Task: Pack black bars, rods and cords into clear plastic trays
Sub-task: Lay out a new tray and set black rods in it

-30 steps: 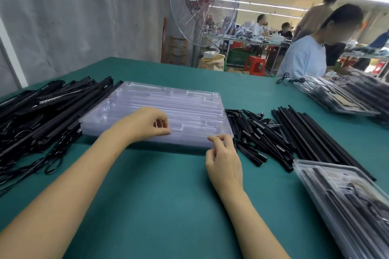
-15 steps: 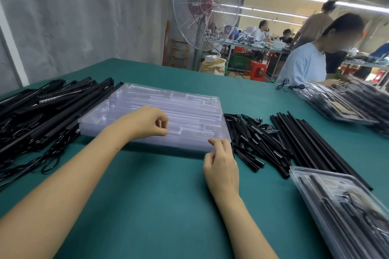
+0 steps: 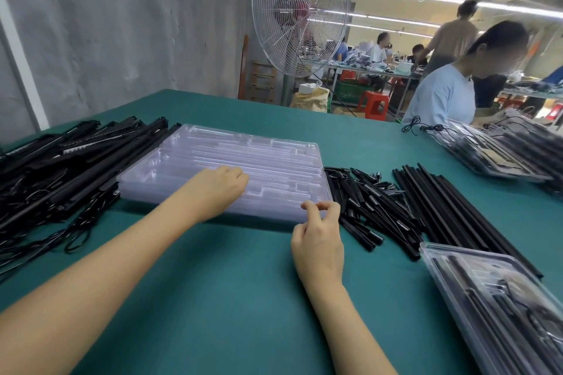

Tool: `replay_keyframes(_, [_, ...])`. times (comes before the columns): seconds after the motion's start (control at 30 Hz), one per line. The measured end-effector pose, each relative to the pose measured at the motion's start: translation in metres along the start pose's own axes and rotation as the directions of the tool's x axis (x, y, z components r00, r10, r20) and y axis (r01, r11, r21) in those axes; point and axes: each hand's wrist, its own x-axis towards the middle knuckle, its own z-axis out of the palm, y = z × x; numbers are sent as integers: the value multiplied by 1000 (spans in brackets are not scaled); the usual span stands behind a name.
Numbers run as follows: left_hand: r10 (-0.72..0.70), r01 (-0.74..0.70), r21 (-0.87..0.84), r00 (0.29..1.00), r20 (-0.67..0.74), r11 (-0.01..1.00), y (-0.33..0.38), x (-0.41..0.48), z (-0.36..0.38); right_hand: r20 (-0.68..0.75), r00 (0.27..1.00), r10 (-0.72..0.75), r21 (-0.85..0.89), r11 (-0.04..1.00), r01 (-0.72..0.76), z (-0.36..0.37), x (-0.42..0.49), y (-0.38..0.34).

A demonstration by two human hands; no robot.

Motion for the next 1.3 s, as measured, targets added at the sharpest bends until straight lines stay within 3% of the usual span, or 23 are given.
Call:
replay_keyframes(0.07, [32,-25,68,995,-99,997,0,-2,0,7,1000,0,-3,1000,0,1,0,0])
replay_keyframes(0.17, [94,-94,-57,996,6,994,3,1,-2,19,1000,-3,4,1000,3,2,-1,0])
replay_keyframes(0.53, [211,-205,-96,975,65,974,34,28,-21,71,992,-100,2,995,100,4,-4,-2])
replay_keyframes(0.83, [126,-73,-248,971,202,966,31,44,-26,30,989,-143,10,990,143,6,-4,-1])
replay_keyframes(1.3, [-81,173,-574,980,182,800,37,45,-12,-43,965,-257,-97,963,252,-6,-3,-14])
